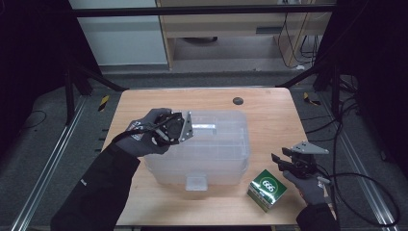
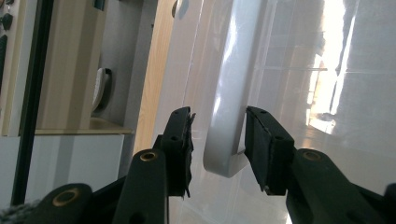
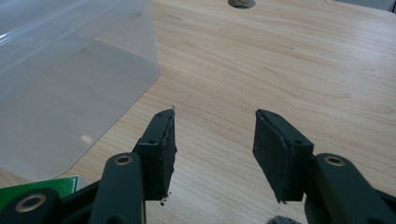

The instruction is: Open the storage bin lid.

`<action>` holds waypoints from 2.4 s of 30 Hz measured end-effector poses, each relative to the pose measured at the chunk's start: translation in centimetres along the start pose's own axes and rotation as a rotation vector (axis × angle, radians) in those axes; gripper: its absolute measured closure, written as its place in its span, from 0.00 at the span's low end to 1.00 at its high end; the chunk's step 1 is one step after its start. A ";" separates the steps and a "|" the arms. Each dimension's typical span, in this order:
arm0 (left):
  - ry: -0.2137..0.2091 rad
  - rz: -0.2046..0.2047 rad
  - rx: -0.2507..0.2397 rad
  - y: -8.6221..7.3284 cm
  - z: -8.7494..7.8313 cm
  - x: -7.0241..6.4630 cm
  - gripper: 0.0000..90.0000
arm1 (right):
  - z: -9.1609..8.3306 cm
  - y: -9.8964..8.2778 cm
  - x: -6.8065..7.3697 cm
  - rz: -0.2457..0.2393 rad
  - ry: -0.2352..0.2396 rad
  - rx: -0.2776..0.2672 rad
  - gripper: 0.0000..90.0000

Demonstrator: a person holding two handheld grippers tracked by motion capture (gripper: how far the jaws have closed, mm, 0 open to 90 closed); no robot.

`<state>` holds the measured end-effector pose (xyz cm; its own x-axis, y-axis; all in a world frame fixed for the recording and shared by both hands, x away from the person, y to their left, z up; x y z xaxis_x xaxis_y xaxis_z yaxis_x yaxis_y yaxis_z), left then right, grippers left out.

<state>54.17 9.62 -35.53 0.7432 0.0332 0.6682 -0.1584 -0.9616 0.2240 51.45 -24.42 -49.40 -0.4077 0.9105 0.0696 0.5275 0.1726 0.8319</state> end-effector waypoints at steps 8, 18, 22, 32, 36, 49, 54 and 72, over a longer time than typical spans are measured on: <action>0.000 0.026 0.022 0.3 0.4 0.1 0.76 | -0.5 0.4 0.4 0.004 0.017 -0.007 0.61; 0.020 0.060 0.050 0.6 0.4 0.0 0.81 | -1.9 2.2 2.3 -0.011 0.069 -0.037 0.72; 0.022 0.071 0.062 0.6 0.4 0.0 0.81 | -2.5 2.7 3.0 -0.015 0.092 -0.042 0.77; 0.038 0.062 0.058 0.6 0.3 0.0 0.81 | -4.1 3.7 5.0 -0.001 0.175 -0.056 1.00; 0.039 0.057 0.057 0.6 0.3 0.1 0.81 | -4.3 3.6 5.3 -0.006 0.189 -0.044 1.00; 0.065 0.014 0.039 0.6 0.4 1.0 0.80 | -4.4 3.4 7.0 -0.038 0.231 -0.035 1.00; 0.082 -0.007 0.032 0.6 0.4 1.6 0.79 | -4.3 3.4 7.9 -0.051 0.257 -0.030 1.00; 0.115 -0.086 0.032 0.5 0.9 4.4 0.77 | -3.5 3.2 9.3 -0.037 0.302 -0.024 1.00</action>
<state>57.91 9.02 -33.10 0.6735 0.1447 0.7249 -0.0753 -0.9621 0.2620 46.70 -16.78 -44.18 -0.6314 0.7502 0.1963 0.4919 0.1918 0.8492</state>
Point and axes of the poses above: each handheld gripper's, and its own axes: z roughly forward along the jaws, y roughly out of its top, x roughly to its left, the point moved 8 cm from there along z, roughly forward along the jaws, and after that the axes turned 5 degrees about z, right-handed, at the moved point
